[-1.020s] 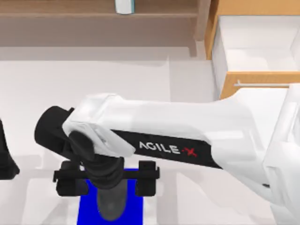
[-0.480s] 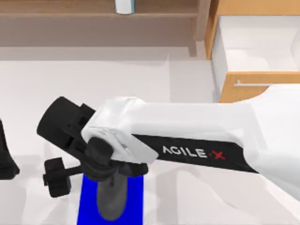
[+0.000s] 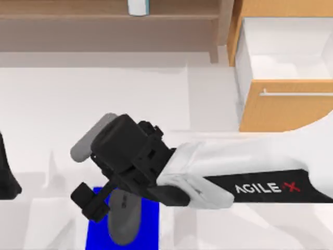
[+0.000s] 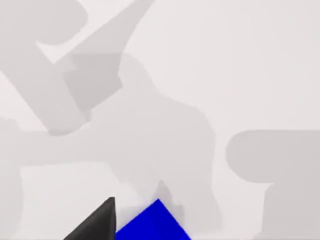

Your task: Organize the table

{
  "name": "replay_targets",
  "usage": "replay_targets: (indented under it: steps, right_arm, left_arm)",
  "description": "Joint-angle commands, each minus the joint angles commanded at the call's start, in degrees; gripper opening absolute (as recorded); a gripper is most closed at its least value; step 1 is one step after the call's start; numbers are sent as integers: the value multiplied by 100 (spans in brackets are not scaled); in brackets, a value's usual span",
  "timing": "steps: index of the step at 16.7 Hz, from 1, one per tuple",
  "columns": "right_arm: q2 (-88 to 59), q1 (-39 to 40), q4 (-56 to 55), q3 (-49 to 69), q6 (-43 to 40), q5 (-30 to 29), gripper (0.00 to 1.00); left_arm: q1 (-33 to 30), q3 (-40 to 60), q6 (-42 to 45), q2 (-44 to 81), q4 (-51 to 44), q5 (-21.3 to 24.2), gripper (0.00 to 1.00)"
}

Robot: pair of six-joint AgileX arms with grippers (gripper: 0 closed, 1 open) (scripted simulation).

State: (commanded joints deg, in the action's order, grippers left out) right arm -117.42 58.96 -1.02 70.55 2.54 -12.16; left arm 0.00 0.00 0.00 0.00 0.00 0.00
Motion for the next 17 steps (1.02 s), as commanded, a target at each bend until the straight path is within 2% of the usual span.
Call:
replay_targets:
  steps: [10,14,17]
  right_arm:
    - [756,-1405,-6127,-3584,-5660,-994,100]
    - [726,-2235,-8027,-4686,-7459,-1450,100]
    - [565,-2863,-9036,-5275,-8452,-1757,100]
  left_arm:
    - [0,0,0,0,0,0,100]
    - [0,0,0,0,0,0,100]
    - [0,0,0,0,0,0,100]
